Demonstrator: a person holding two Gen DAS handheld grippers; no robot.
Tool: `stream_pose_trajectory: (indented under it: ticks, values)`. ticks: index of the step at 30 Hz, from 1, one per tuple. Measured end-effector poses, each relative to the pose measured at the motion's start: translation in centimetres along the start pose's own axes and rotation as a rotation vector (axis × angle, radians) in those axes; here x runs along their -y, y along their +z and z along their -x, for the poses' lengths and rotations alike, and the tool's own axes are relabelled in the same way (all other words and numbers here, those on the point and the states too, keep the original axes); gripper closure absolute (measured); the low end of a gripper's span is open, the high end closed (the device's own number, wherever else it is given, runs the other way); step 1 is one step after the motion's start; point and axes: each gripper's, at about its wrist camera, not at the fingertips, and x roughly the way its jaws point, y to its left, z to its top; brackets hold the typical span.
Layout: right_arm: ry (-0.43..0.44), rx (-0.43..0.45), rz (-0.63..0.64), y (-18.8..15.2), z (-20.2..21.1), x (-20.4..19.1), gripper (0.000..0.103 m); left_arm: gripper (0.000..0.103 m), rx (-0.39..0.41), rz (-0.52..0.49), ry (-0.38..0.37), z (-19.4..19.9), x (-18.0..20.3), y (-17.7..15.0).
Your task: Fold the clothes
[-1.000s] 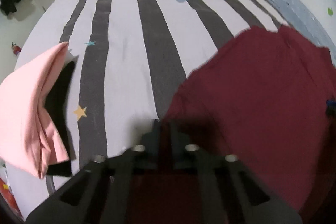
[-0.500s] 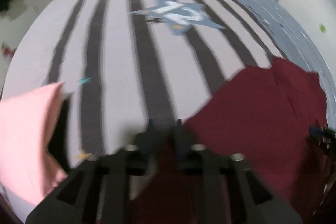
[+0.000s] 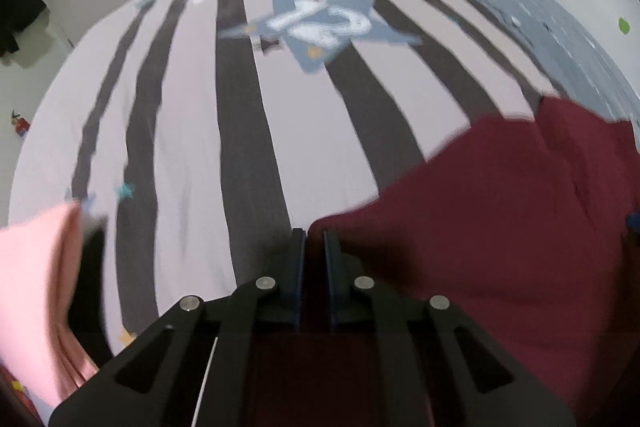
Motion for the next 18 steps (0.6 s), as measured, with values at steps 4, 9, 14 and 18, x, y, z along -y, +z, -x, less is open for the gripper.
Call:
stream_pose_trajectory:
  ticks: [4,9,14,18]
  values:
    - [-0.012,-0.001,-0.008,0.5,-0.4,0.8,0.065,0.096,-0.005,0.019,0.013,-1.4,0.2,1.0]
    - [-0.019,-0.012,-0.005,0.6,-1.0,1.1,0.065,0.088,-0.009,0.044,0.028,-3.0,0.5,2.3]
    - [-0.005,-0.009,-0.005,0.7,-1.1,1.4,0.065,0.063,0.204,0.211,0.062,2.9,-2.7,1.8]
    - [-0.001,-0.008,-0.003,0.6,-1.3,1.5,0.065,0.056,0.21,0.207,0.084,5.1,-3.6,-0.4]
